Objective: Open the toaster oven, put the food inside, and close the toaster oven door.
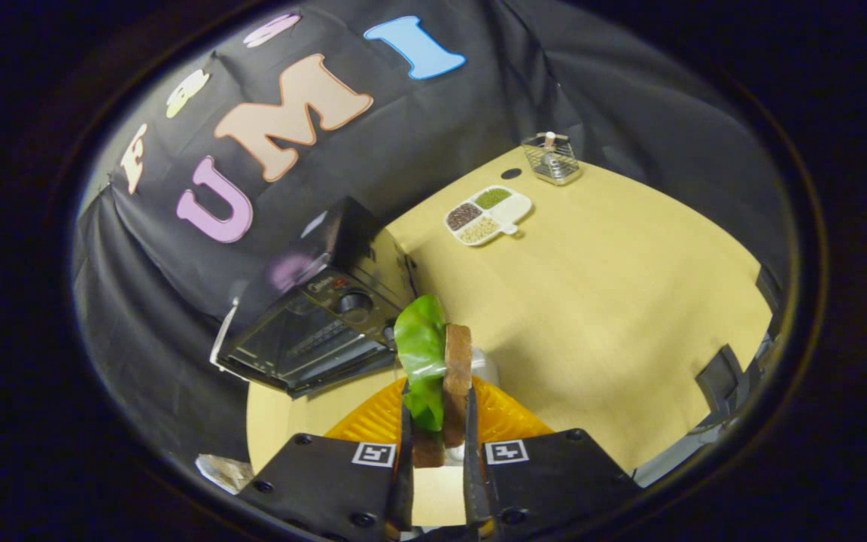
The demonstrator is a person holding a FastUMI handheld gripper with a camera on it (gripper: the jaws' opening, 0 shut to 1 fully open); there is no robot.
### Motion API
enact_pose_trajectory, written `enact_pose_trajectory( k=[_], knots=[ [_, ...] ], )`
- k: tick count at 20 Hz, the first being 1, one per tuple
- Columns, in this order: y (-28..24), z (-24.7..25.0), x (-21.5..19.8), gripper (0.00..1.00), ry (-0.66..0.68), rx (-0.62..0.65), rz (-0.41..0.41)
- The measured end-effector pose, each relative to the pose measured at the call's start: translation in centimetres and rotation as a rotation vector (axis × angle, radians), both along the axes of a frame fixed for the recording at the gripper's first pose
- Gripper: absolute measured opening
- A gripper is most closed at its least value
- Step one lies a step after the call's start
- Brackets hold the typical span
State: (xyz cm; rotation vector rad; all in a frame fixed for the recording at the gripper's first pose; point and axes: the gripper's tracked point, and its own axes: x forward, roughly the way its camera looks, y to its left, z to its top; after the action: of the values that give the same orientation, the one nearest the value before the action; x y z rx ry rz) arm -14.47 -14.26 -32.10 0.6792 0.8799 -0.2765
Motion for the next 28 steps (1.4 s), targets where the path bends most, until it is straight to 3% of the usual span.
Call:
enact_pose_trajectory(
  k=[6, 16, 28],
  knots=[
    [6.5, 1.3, 2.3, 0.29, -0.046, 0.163, -0.008],
    [16.4, -1.6, 8.0, 0.29, -0.083, 0.365, -0.071],
    [21.1, -6.3, 15.2, 0.29, -0.186, 0.483, -0.219]
  ],
)
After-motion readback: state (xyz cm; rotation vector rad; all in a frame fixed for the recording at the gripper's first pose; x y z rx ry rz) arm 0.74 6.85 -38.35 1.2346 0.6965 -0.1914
